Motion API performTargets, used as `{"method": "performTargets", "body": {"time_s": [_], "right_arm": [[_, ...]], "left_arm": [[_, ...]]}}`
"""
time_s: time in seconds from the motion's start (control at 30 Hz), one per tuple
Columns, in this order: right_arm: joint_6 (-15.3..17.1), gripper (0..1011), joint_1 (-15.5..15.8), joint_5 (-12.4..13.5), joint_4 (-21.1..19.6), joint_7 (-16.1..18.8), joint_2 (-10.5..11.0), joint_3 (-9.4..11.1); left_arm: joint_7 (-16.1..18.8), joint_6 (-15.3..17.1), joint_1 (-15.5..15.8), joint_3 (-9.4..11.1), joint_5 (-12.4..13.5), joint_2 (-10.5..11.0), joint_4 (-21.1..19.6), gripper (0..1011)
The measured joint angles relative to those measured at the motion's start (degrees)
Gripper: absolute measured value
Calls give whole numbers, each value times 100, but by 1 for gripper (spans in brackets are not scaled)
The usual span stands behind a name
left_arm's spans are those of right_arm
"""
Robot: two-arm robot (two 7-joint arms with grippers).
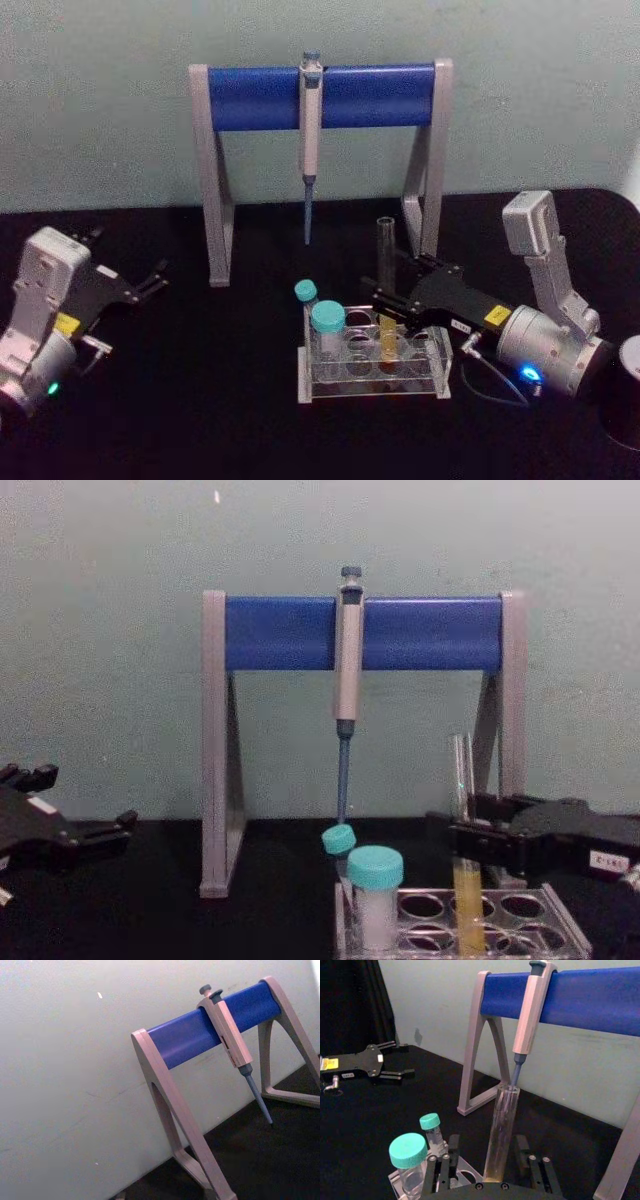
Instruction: Pick up the test tube from the test tube rack, shake it, then place it back into the test tube rack.
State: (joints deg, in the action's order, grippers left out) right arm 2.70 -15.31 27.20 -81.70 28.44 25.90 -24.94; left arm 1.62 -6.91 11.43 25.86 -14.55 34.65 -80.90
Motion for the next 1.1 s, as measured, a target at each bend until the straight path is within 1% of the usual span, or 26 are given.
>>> {"method": "performTargets", "body": {"time_s": [0.07, 0.17, 0.2, 0.3, 0.4, 0.6, 0.73, 0.93, 1.0, 1.07, 1.1], "right_arm": [[0, 764, 0, 1, 0, 0, 0, 0], [0, 818, 0, 1, 0, 0, 0, 0], [0, 868, -1, 1, 0, 0, 0, 0], [0, 959, -1, 3, 0, 1, 0, 0], [0, 1000, -1, 4, 0, 0, 0, 0], [0, 1000, 0, 6, 0, 0, 0, 0], [0, 1000, 48, 3, -67, -7, 39, 38], [-2, 1000, 305, 7, -370, -118, 197, 186], [-23, 1000, 494, 9, -587, -203, 308, 302], [-42, 1000, 620, 9, -711, -277, 368, 379], [-58, 1000, 738, 5, -831, -370, 418, 471]], "left_arm": [[0, 0, 0, 0, 0, 0, 0, 1009], [0, 0, 0, 0, 0, 0, 0, 1010], [0, 0, 0, 0, 0, 0, 0, 1010], [0, 0, 0, 0, 0, 0, 0, 1010], [0, 0, 0, 0, 0, 0, 0, 1010], [0, 0, 0, 0, 0, 0, 0, 1010], [0, 0, 0, 0, 0, 0, 0, 1009], [0, 0, 0, 0, 0, 0, 0, 1010], [0, 0, 0, 0, 0, 0, 1, 1010], [0, 0, 0, 0, 0, 0, 0, 1010], [0, 0, 0, 0, 0, 0, 0, 1010]]}}
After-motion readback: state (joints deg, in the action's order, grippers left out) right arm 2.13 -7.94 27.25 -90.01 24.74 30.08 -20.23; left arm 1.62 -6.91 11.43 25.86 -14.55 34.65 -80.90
